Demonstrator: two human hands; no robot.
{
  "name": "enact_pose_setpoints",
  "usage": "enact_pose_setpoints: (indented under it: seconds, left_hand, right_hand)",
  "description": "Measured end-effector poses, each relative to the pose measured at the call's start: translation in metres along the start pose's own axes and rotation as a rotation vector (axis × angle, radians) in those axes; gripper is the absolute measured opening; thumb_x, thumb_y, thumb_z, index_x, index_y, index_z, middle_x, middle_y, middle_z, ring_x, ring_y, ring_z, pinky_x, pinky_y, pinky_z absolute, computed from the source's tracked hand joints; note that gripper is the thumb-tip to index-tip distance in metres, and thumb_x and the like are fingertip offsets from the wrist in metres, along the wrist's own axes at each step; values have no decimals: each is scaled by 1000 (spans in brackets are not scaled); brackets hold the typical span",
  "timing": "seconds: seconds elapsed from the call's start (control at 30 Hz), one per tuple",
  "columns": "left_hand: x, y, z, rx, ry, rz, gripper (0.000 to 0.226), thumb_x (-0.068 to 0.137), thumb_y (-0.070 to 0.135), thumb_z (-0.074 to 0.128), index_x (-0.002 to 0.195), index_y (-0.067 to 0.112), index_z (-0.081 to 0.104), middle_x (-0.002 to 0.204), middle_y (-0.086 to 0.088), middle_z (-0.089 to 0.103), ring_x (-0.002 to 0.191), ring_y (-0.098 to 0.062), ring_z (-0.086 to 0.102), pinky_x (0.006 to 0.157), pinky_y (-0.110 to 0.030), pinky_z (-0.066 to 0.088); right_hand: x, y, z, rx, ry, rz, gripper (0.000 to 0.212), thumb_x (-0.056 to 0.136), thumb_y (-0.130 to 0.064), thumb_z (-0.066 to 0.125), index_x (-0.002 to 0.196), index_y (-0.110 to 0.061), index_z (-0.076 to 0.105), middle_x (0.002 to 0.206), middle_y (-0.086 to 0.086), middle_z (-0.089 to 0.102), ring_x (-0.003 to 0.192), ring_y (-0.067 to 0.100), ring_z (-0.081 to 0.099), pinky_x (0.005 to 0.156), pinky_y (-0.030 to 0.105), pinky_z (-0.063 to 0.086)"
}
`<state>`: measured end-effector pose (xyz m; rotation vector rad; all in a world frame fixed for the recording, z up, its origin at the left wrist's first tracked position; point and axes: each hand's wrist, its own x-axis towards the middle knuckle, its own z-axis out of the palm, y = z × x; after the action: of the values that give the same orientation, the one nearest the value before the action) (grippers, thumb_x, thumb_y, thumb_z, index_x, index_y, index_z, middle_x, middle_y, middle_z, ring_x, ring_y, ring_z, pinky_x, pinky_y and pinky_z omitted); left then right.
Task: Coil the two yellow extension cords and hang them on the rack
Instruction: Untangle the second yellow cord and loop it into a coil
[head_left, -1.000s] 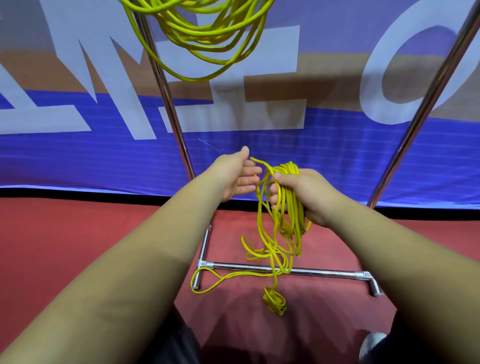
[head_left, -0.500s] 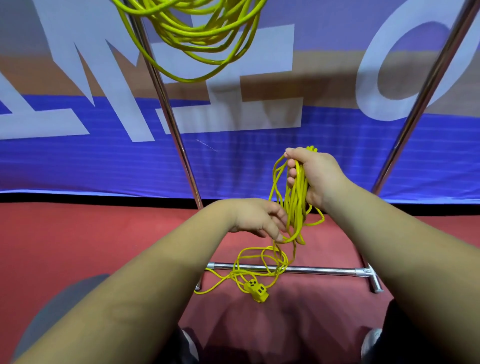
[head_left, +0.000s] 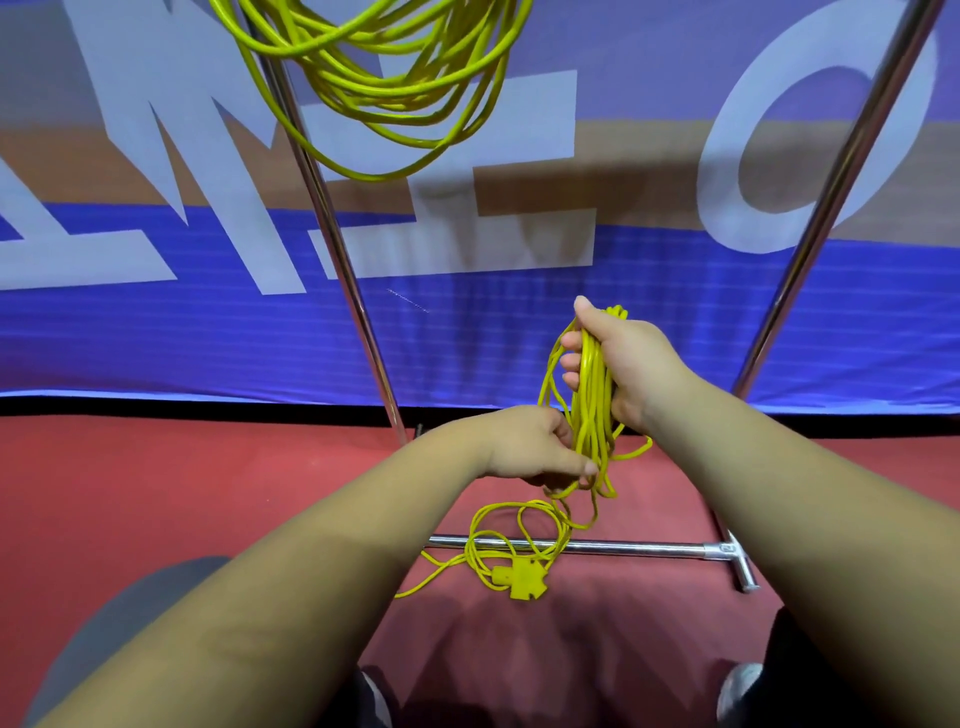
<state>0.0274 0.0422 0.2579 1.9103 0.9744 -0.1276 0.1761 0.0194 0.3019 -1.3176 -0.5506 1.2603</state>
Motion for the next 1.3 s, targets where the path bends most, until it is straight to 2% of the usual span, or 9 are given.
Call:
enact_pose_setpoints:
  seconds: [0.1,0.3,0.4,0.6,0.73,0.9,1.0,1.17,1.3]
  left_hand:
    - [-2,0,-1,46,-65,6,27,94,31,74,90,9,60,92,-17,79,78,-23,73,78,-33,56]
    - [-27,0,-24,-88,-390,-6,19,98,20,71,99,9,56,100,-24,75,95,-31,72,98,-48,52]
    - [-37,-5,-38,-98,-437,-4,14,99,18,69,96,10,58,95,-17,74,92,-30,70,90,-40,49]
    - [-46,-7,-41,-153,-615,-52,13,98,26,64,97,13,67,90,-11,76,90,-28,74,105,-48,49]
    - [-51,-10,-39,-94,-629,-97,15,103,28,62,104,18,73,89,-2,73,89,-20,72,101,-40,49]
    - [-43,-42,-39,462,-274,-213,9,89,29,80,87,29,71,92,10,72,91,-8,64,96,-34,48]
    - [-40,-53,-48,679,-11,-227,7,96,24,66,92,28,70,98,8,75,95,-16,67,83,-31,52]
    - [-42,-56,-69,617,209,-194,16,105,25,52,96,21,64,84,7,78,77,-12,68,80,-37,58]
    - [-56,-40,-80,255,504,47,21,108,24,45,99,25,64,77,3,76,55,-2,54,62,-30,49]
  right_hand:
    - [1,-4,-3,43,10,-29,40,103,-44,68,104,-4,70,70,2,76,53,14,69,52,28,57]
    - [4,-5,-13,32,-35,-14,32,106,-36,65,117,-6,68,107,4,83,49,12,62,51,25,53]
    - [4,-6,-14,90,-12,6,24,104,-32,68,111,-9,69,92,2,83,52,12,68,51,24,54]
    - [3,-3,-11,160,22,26,31,101,-31,72,113,-2,70,70,3,75,52,12,68,48,24,54]
    - [8,0,-14,135,-36,77,31,102,-35,70,115,-8,65,101,1,83,44,6,55,45,20,47]
    - [13,-10,-21,159,3,47,21,102,-30,69,104,-9,69,64,-6,57,42,8,45,41,20,39]
    - [16,-11,-25,102,17,-13,18,102,-29,66,98,-11,68,60,-6,50,42,10,40,43,21,37]
    - [14,-10,-33,110,39,-50,23,103,-32,67,97,-10,67,56,-7,48,41,11,39,44,22,36]
    - [13,-10,-35,100,43,-43,20,104,-28,64,105,-9,67,57,-6,49,42,11,39,41,22,36]
